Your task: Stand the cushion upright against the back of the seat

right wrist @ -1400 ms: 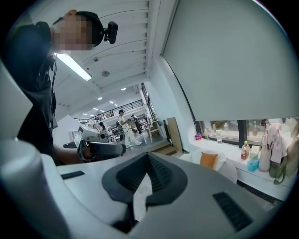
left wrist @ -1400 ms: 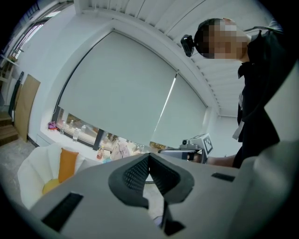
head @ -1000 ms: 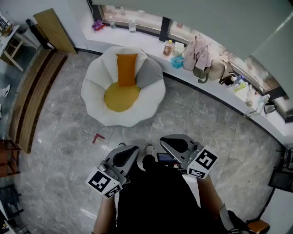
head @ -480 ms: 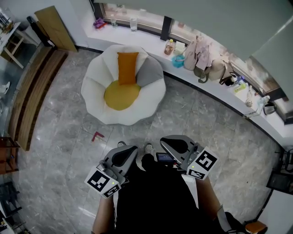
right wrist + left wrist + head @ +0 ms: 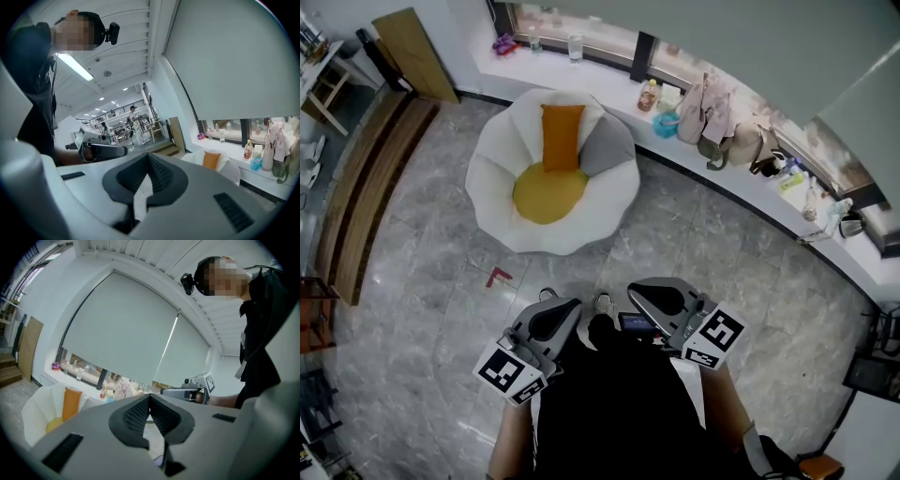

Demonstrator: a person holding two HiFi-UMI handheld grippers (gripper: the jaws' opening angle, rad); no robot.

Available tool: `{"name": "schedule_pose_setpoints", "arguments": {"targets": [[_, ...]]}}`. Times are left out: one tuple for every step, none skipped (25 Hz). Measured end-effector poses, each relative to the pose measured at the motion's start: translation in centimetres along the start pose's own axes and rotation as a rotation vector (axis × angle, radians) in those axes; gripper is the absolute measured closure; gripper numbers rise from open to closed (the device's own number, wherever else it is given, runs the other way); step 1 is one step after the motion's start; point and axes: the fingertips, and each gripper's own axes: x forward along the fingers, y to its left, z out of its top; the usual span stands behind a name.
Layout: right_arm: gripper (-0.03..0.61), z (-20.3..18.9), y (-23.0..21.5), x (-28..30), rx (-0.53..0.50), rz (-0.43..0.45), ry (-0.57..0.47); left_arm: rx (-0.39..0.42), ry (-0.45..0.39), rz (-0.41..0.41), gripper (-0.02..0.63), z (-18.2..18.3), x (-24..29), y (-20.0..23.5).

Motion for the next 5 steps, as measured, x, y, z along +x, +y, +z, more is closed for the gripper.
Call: {"name": "schedule_pose_setpoints", "arguments": {"targets": [[0.563,0.01,-0.03,0.07,-0.001,-0.001,0.001,0.000,0.000,-0.001,0.600,0.04,0.02,0.05],[0.563,0.05,-0.09,0.13,-0.002,-0.002,0.002,-0.001,0.001,-0.002,0.600,0.07,0.05,0.11],[0.563,0.11,-0.16,0.19,-0.003,-0.003,0.002,-0.002,0.002,-0.003,0.600,0.10,0.09,0.18],[0.563,0.17,-0.24,0.25,-0.003,-0.004,0.002,-0.002,0.003,-0.003,0.600,0.11,0.14,0.26],[0.563,0.25,-0.33,0.31,-0.004,-0.005,0.002,-0.003,0.004,-0.004,0.600,0.14,0.19,0.33]]}}
